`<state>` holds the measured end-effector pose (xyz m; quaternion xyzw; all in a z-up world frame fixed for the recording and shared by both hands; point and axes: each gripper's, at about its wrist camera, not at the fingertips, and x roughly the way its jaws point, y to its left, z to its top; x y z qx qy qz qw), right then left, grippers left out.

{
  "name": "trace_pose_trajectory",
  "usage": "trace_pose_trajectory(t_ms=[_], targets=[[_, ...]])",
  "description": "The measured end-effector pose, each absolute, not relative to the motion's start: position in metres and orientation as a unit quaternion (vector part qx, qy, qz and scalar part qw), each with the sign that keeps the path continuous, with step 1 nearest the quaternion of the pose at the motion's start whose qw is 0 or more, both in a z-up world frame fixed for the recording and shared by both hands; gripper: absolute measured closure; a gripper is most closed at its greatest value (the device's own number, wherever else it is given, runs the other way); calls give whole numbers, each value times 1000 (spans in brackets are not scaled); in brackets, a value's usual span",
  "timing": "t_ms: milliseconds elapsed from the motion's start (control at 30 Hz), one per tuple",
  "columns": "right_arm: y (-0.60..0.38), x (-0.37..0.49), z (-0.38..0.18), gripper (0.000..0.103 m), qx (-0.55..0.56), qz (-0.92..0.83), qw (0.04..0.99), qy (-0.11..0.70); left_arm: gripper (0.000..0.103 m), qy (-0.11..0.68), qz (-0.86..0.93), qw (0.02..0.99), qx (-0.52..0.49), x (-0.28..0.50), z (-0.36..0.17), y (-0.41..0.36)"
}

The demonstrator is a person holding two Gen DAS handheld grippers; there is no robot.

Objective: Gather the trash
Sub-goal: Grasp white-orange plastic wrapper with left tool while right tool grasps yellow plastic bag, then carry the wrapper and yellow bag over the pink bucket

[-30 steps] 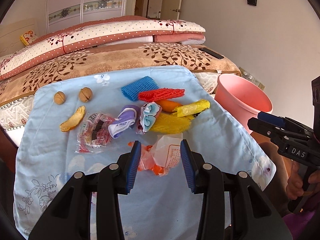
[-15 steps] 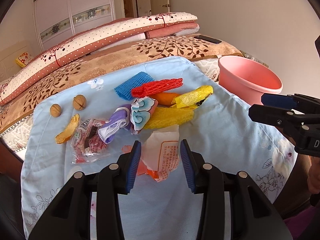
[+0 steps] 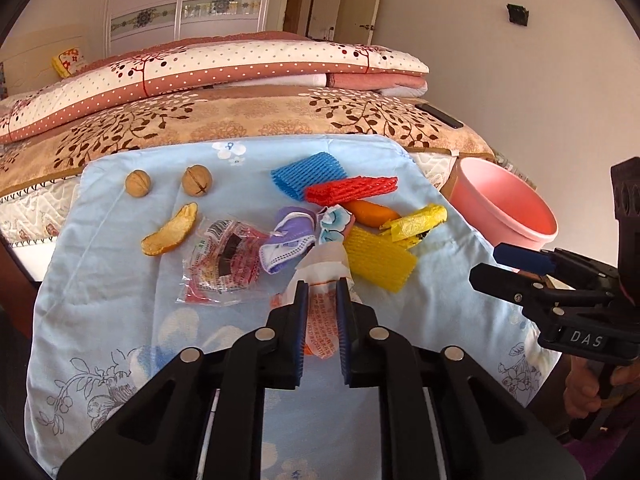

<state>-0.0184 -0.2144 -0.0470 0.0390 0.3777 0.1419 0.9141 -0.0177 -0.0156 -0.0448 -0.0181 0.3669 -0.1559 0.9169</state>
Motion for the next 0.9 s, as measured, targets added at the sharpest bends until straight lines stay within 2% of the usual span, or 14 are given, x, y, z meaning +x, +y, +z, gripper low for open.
trace_pose_trajectory(t_ms=[300, 500, 867, 900], targets=[[-229, 24, -50, 45, 77, 105, 910, 394, 90, 358, -145, 920, -60, -19, -38, 13], [-247, 65, -61, 45, 135, 76, 893, 422, 90, 347, -161, 920, -82, -24, -30, 22], [-255, 107, -89, 45, 176, 36, 861, 476, 90, 351, -156, 918, -97, -20, -30, 33], [-254, 106, -89, 48, 175, 35, 864, 472, 90, 351, -155, 918, -98, -20, -30, 34]])
